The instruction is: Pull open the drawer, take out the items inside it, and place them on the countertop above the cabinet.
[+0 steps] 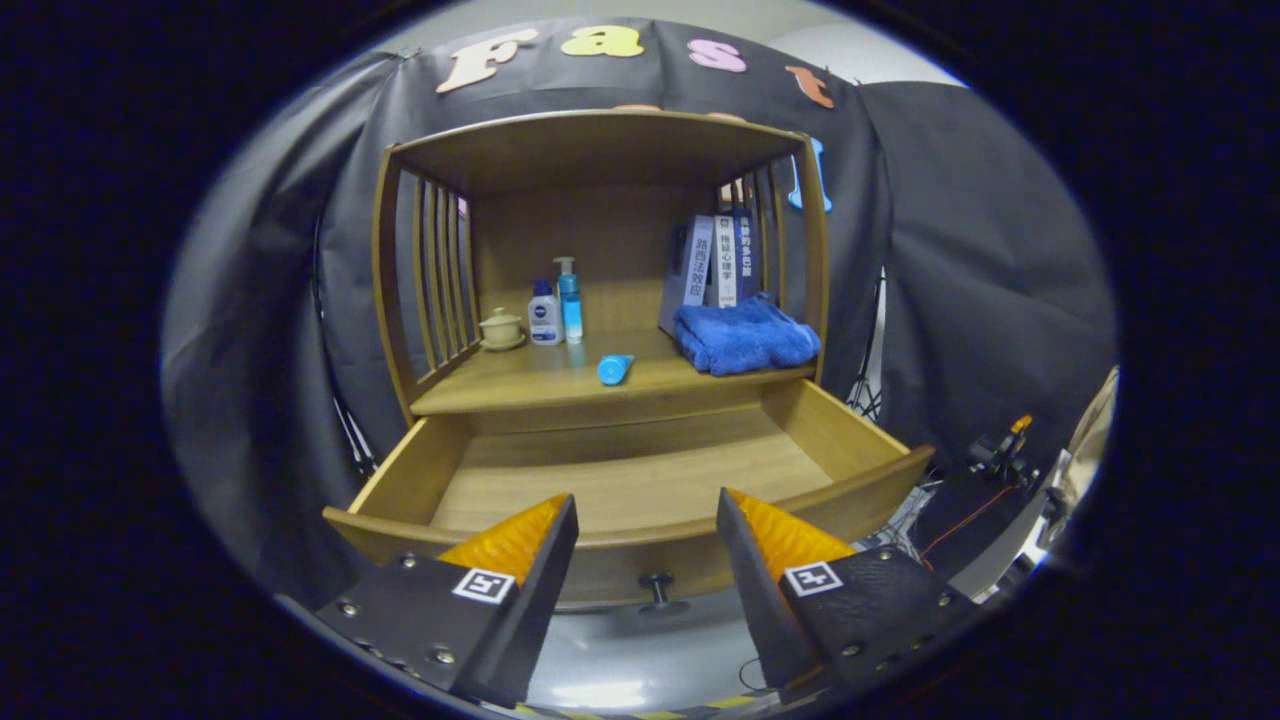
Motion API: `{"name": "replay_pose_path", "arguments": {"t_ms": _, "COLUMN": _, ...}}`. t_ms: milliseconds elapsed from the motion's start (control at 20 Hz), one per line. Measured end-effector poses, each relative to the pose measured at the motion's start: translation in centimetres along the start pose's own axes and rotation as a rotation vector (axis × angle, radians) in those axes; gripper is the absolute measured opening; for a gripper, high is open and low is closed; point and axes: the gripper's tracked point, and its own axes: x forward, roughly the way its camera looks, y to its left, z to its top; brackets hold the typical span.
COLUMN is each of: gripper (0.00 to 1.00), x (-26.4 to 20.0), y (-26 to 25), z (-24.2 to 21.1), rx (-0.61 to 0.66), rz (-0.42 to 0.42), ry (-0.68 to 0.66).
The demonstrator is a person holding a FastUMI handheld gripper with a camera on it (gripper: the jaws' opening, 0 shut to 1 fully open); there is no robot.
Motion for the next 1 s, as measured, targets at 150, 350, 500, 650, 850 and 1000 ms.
{"name": "replay_pose_path", "arguments": {"t_ms": 150, "gripper": 0.83, "x": 0.7, "y": 0.0, "z": -3.3, "rx": 0.006, "rz": 0.024, "ry": 0.044}}
{"name": "replay_pose_path", "arguments": {"t_ms": 350, "gripper": 0.83, "x": 1.8, "y": 0.8, "z": -5.6, "rx": 0.028, "rz": 0.05, "ry": 0.053}}
{"name": "replay_pose_path", "arguments": {"t_ms": 500, "gripper": 0.83, "x": 2.9, "y": 1.2, "z": -5.9, "rx": 0.062, "rz": 0.063, "ry": 0.042}}
{"name": "replay_pose_path", "arguments": {"t_ms": 650, "gripper": 0.82, "x": 3.4, "y": 1.1, "z": -6.5, "rx": 0.032, "rz": 0.073, "ry": 0.053}}
{"name": "replay_pose_path", "arguments": {"t_ms": 850, "gripper": 0.82, "x": 3.4, "y": 1.1, "z": -6.2, "rx": 0.031, "rz": 0.084, "ry": 0.039}}
{"name": "replay_pose_path", "arguments": {"t_ms": 1000, "gripper": 0.82, "x": 3.9, "y": 0.8, "z": -6.0, "rx": 0.024, "rz": 0.07, "ry": 0.045}}
